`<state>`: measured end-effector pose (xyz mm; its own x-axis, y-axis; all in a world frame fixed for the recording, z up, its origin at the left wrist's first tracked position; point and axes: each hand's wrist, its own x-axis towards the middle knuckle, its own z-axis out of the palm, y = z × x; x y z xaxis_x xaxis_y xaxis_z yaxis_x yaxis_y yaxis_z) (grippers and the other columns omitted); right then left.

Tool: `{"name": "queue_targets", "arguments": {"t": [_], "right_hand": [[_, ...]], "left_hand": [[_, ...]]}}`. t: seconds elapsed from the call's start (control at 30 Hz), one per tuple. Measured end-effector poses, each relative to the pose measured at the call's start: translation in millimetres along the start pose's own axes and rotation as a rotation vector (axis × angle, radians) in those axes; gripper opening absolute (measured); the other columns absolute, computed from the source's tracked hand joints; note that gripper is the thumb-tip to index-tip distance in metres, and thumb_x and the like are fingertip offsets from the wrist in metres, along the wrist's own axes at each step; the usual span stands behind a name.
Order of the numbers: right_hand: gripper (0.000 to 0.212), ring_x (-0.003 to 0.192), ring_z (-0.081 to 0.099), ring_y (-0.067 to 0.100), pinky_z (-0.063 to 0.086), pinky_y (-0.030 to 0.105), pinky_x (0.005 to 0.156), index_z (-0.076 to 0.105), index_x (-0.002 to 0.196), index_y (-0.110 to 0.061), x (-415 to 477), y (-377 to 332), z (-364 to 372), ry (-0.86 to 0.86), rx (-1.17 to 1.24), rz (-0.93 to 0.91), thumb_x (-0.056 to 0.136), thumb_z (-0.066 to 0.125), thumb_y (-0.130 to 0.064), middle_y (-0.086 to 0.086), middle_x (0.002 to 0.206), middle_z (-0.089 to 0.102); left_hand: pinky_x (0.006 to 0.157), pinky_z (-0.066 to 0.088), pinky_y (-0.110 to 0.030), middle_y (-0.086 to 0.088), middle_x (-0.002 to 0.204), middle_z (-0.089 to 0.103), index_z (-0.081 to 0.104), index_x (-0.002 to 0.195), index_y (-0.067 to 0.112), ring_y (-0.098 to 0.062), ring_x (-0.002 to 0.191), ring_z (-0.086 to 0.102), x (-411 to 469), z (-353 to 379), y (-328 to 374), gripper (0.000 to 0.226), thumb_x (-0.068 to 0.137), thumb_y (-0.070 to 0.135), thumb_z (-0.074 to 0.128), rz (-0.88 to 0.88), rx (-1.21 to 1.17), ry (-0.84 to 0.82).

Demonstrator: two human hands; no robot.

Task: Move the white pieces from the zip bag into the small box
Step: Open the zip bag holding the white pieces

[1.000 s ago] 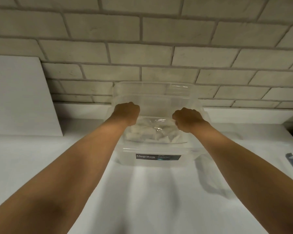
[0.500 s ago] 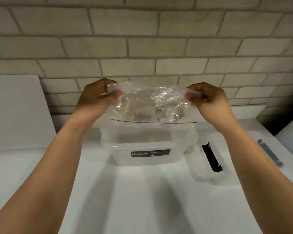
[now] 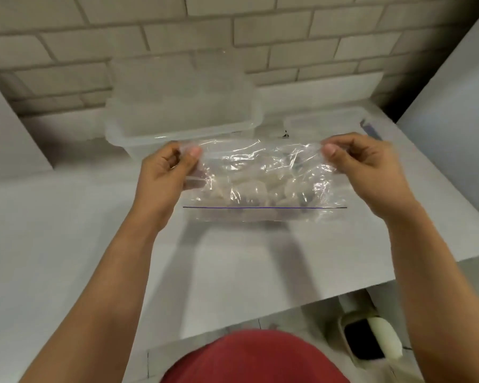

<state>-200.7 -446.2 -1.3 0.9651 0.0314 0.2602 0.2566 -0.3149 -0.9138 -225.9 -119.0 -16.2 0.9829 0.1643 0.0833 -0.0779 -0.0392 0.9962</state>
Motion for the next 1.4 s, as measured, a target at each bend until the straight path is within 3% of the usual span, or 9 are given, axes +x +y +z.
{"name": "queue_targets", "arguments": {"t": [0.2,0.33,0.5,0.7,0.8,0.97,1.07,1.2,1.4], "right_hand": [[0.011,0.078,0.067,0.002,0.058,0.028,0.075,0.077,0.106,-0.015,-46.1,67.1,-1.8,-0.079,-0.029,0.184,0.099,0.07,-0.018,-0.013,0.084,0.073],[0.011,0.086,0.069,0.005,0.056,0.032,0.085,0.077,0.105,-0.021,-56.8,97.4,6.7,-0.1,-0.13,0.229,0.098,0.07,-0.025,-0.014,0.09,0.076],[0.009,0.089,0.066,-0.005,0.045,0.008,0.078,0.074,0.106,-0.03,-53.6,104.2,17.8,-0.044,-0.191,0.24,0.1,0.067,-0.028,-0.022,0.1,0.073],[0.014,0.088,0.068,0.01,0.047,0.016,0.08,0.073,0.112,-0.024,-47.4,106.9,21.4,-0.039,-0.287,0.231,0.101,0.064,-0.028,-0.02,0.099,0.07],[0.013,0.08,0.063,-0.003,0.045,0.014,0.078,0.074,0.111,-0.023,-44.7,107.5,21.4,-0.031,-0.328,0.218,0.101,0.065,-0.024,-0.015,0.098,0.069],[0.021,0.073,0.059,-0.01,0.04,0.0,0.073,0.073,0.117,-0.017,-45.9,111.3,20.5,0.015,-0.448,0.229,0.099,0.068,-0.025,-0.02,0.083,0.063],[0.027,0.09,0.066,0.014,0.05,0.024,0.089,0.072,0.121,-0.016,-51.0,106.9,17.2,-0.004,-0.565,0.227,0.1,0.065,-0.031,-0.002,0.104,0.072],[0.027,0.109,0.062,0.026,0.048,0.038,0.092,0.073,0.116,-0.017,-68.5,63.5,20.7,0.083,-0.679,-0.139,0.105,0.056,-0.035,0.0,0.12,0.069],[0.046,0.103,0.067,0.017,0.053,0.038,0.087,0.067,0.129,-0.029,-79.6,12.7,42.7,-0.334,-0.76,-0.203,0.093,0.062,-0.059,-0.013,0.119,0.069]], "left_hand": [[0.064,0.059,-0.031,-0.009,0.082,0.066,0.069,0.104,0.016,-0.023,0.076,0.068,-31.1,20.1,-52.6,0.007,0.1,0.02,0.065,-0.191,0.031,-0.013],[0.078,0.064,-0.048,-0.013,0.096,0.065,0.056,0.113,0.017,-0.024,0.08,0.069,-38.1,23.3,-84.3,0.022,0.097,0.017,0.07,-0.201,0.058,0.014],[0.088,0.061,-0.037,-0.005,0.129,0.051,0.046,0.121,0.019,-0.02,0.115,0.062,-51.1,27.3,-102.8,0.048,0.088,0.023,0.08,0.032,0.276,0.198],[0.112,0.038,-0.027,0.012,0.164,0.022,0.062,0.126,0.029,-0.015,0.15,0.021,-66.2,4.7,-127.0,0.07,0.066,0.054,0.088,0.289,0.786,-0.38],[0.102,0.052,-0.05,0.003,0.16,0.034,0.064,0.13,0.027,-0.024,0.146,0.032,-59.5,1.8,-135.7,0.054,0.081,0.038,0.084,0.371,0.851,-0.393],[0.106,0.048,-0.034,-0.007,0.147,0.047,0.072,0.126,0.023,-0.027,0.137,0.045,-49.3,-0.5,-123.5,0.036,0.095,0.04,0.065,0.444,0.813,-0.404],[0.103,0.049,-0.033,0.001,0.132,0.055,0.076,0.119,0.024,-0.024,0.129,0.05,-41.4,-0.9,-105.2,0.029,0.095,0.036,0.066,0.438,0.748,-0.405],[0.09,0.052,-0.031,0.013,0.109,0.069,0.07,0.112,0.027,-0.011,0.102,0.065,-35.6,6.5,-74.7,0.022,0.094,0.04,0.069,0.252,0.569,-0.312],[0.096,0.049,-0.044,0.003,0.093,0.07,0.058,0.096,0.018,-0.013,0.095,0.067,-31.4,7.3,-55.7,0.02,0.099,0.037,0.063,0.066,0.367,-0.294]]}}
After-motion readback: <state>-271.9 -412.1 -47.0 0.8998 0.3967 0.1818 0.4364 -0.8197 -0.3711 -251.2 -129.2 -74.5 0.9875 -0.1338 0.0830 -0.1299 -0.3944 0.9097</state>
